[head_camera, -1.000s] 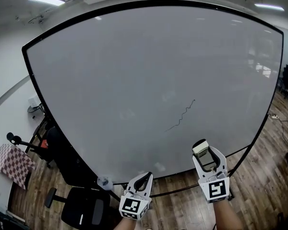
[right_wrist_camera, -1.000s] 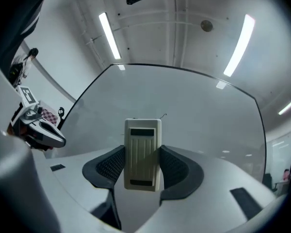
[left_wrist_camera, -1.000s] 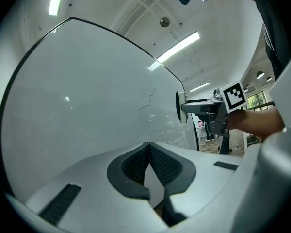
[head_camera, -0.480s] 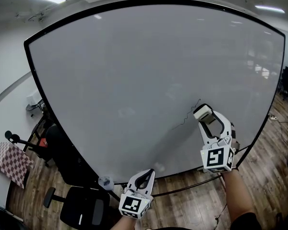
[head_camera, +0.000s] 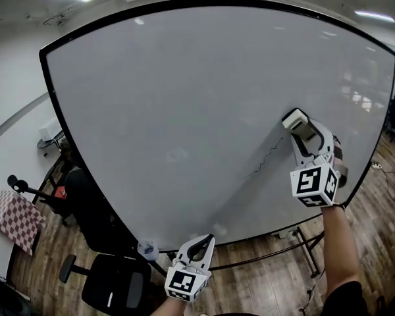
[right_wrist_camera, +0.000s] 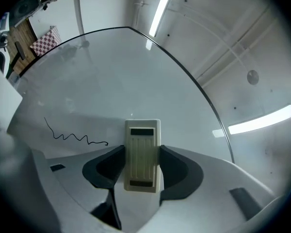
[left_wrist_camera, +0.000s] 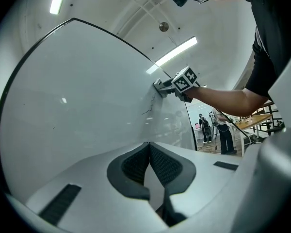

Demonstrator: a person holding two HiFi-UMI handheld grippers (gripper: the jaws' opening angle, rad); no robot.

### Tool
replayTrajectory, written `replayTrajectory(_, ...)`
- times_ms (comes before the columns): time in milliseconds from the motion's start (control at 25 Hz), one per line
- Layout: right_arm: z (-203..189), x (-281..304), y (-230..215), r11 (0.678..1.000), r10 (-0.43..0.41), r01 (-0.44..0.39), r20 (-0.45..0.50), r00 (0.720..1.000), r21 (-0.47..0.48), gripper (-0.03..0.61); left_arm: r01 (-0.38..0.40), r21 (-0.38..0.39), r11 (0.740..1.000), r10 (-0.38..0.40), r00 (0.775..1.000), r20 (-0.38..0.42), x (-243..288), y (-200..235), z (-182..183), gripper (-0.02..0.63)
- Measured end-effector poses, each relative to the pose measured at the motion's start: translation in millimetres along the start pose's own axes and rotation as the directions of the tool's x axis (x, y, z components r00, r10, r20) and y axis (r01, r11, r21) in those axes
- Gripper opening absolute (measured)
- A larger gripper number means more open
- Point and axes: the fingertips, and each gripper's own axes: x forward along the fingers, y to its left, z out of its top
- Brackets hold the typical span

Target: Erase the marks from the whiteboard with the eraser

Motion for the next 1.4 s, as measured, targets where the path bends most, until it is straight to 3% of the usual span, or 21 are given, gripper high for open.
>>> replayTrajectory(440, 2, 1, 18, 0.99, -0.065, 0.06, -0.036, 0.997, -0.128, 0.242, -0.013, -0.022, 1.0, 0.012, 1.0, -0.024, 0, 7, -19, 0.019)
replayTrajectory(1160, 4, -1, 53, 0.994, -0.024, 0.017, -0.067, 0.997, -0.108, 0.242, -0.02, -0.019, 1.0, 0.02, 1.0, -0.021, 4, 13, -24, 0.02)
replayTrajectory(1400, 5, -3, 64, 0.997, -0.009, 0.004, -0.066, 0.998, -0.082, 0.242, -0.007, 0.061, 0.998, 0.007, 1.0, -0.01, 2, 4, -19, 0.02)
